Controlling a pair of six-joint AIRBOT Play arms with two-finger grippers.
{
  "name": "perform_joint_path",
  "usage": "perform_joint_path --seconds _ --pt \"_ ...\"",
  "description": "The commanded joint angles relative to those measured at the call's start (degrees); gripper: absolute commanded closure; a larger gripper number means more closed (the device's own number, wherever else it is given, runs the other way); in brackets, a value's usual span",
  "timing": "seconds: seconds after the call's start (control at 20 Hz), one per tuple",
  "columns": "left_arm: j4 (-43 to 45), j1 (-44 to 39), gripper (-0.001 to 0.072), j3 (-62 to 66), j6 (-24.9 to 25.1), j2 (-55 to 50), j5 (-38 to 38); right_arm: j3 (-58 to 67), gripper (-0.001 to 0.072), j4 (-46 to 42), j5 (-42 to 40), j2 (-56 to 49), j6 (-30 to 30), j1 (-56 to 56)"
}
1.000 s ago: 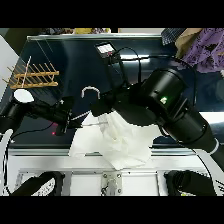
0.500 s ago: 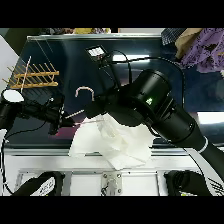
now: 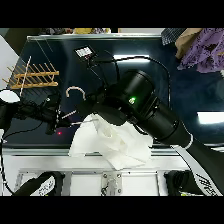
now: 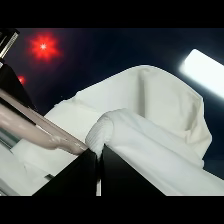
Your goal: Fold the clothes and pants, and hang the long-sleeved shirts on hangers.
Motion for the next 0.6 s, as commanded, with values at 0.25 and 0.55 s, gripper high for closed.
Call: perform_joint_path --seconds 0.25,0.55 --pt "-0.5 0.1 0.0683 0.0 0.0 0.0 0.1 0.3 0.0680 0.5 -0.1 -0.1 0.0 0.1" --pt "-0.5 0.1 0.0683 0.0 0.0 0.0 0.3 0.3 0.0462 0.5 -0.1 0.3 -0.4 0.0"
